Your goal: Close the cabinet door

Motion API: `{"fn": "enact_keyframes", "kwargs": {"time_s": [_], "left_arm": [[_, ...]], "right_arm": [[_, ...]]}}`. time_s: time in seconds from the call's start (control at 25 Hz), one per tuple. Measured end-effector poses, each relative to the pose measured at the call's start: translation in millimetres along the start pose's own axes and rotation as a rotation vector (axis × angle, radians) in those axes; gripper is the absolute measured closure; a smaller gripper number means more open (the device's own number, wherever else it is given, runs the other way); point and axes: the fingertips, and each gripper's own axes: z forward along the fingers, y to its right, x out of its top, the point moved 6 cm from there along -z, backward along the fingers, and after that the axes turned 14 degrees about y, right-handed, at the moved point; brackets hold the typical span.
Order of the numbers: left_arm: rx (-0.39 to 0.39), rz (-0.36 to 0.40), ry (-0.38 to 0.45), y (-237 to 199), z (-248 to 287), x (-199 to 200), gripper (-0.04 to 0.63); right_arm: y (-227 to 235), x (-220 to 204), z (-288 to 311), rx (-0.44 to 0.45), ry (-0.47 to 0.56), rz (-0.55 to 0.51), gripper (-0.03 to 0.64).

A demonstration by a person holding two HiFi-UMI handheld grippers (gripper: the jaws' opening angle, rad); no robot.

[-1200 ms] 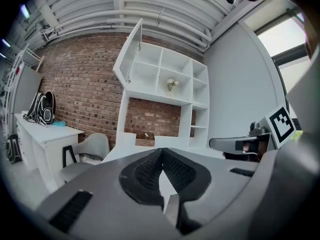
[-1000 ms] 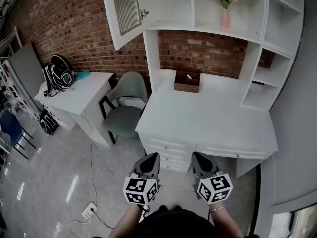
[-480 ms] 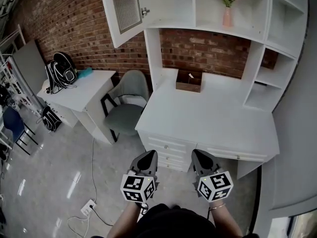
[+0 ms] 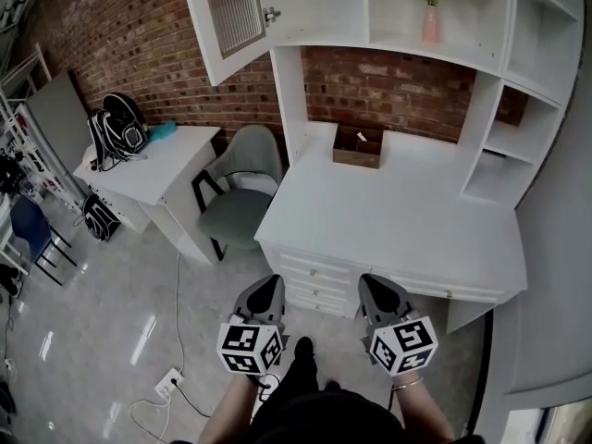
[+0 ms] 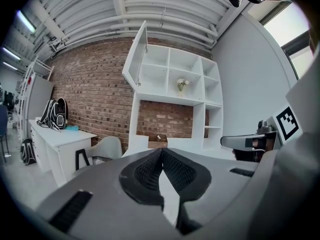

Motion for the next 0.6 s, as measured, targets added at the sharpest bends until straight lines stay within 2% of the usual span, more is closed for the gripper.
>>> {"fn": "enact_keyframes", "kwargs": {"time_s": [0.2, 0.4, 0.6], "left_arm": [[0.048, 0.024, -0.005, -28, 21, 4, 0.584], [0.091, 0.028, 0.052, -69, 57, 0, 0.584], [0.113, 0.04, 0.122, -120, 110, 35, 0.583]], "right_arm": [[8, 0, 28, 0.004, 0.001, -0.002, 0.617], [20, -15, 68, 0.032, 0.025, -0.028, 0.617], [23, -8, 134, 0.09, 0.037, -0.048, 0.617]]}}
